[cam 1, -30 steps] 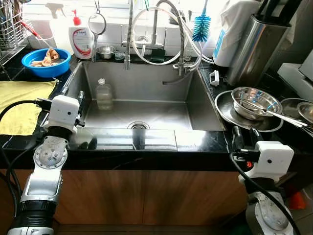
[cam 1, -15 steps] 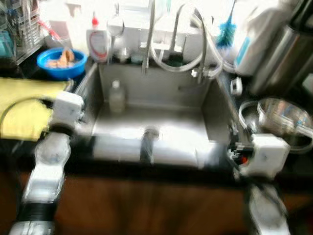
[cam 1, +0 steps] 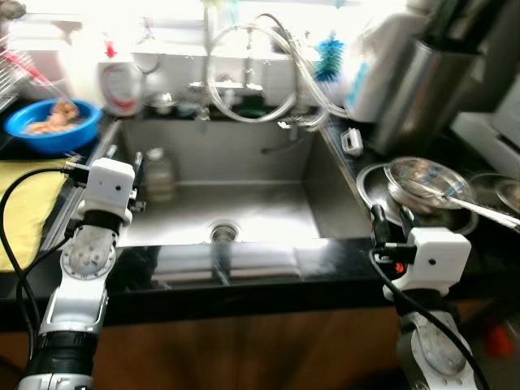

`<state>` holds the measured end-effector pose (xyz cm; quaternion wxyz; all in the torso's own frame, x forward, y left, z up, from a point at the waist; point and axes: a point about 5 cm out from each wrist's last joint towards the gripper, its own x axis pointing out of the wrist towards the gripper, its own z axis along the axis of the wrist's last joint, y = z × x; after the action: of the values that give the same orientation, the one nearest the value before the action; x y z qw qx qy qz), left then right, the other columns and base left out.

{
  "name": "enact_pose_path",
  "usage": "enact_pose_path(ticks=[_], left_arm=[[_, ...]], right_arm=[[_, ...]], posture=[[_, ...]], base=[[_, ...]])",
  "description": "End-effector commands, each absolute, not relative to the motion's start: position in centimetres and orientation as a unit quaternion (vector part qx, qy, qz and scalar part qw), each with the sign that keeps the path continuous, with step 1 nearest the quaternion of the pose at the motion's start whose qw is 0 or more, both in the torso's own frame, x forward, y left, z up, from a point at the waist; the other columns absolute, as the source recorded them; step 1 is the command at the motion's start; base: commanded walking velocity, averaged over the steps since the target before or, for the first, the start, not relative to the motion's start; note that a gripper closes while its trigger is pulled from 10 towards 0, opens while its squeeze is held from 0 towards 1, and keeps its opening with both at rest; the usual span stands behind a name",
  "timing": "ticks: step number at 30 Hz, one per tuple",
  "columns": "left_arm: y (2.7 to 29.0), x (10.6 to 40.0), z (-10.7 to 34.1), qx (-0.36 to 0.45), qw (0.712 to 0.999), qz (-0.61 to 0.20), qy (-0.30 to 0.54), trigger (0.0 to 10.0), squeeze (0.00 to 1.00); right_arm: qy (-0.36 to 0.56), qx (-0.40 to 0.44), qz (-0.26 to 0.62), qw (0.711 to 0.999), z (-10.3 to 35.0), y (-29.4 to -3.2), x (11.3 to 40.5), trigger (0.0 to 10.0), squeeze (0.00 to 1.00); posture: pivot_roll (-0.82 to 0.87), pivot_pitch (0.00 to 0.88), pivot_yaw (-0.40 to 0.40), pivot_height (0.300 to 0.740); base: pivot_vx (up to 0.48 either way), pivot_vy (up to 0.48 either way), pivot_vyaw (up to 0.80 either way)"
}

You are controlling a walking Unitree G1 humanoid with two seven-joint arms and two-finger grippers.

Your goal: Kitchen organization

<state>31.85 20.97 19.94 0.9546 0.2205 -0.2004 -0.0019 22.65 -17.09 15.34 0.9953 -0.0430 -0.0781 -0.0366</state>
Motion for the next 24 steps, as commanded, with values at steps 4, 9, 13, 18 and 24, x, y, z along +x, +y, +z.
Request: enact_pose_path(ticks=[4,9,13,18,24], left_arm=[[21.03,31.79,20.25,0.221,0.954,-0.006,-0.204,10.0,0.00],[20.91,31.82,20.18,0.220,0.954,-0.008,-0.203,10.0,0.00],[20.90,31.84,20.19,0.220,0.954,-0.008,-0.203,10.0,0.00],[20.85,31.86,20.19,0.220,0.954,-0.009,-0.203,10.0,0.00],[20.35,31.95,20.10,0.209,0.957,-0.016,-0.202,10.0,0.00]], right_arm=[[-0.075,-0.044,-0.037,0.996,15.31,-16.97,22.73,10.0,0.00],[-0.073,-0.045,-0.037,0.996,15.21,-16.97,22.69,10.0,0.00],[-0.079,-0.043,-0.036,0.995,15.35,-16.97,22.71,10.0,0.00],[-0.076,-0.047,-0.041,0.995,15.24,-17.08,22.83,10.0,0.00],[-0.081,-0.048,-0.047,0.994,15.50,-17.31,22.88,10.0,0.00]], posture=[[0.04,0.000,-0.037,0.740],[0.04,0.000,-0.038,0.740],[0.05,0.000,-0.038,0.740],[0.05,0.000,-0.039,0.740],[0.04,0.000,-0.039,0.740]], base=[[0.000,0.000,-0.65],[0.000,0.000,-0.65],[0.000,0.000,-0.43],[0.000,0.000,0.00],[0.000,0.000,0.00]])
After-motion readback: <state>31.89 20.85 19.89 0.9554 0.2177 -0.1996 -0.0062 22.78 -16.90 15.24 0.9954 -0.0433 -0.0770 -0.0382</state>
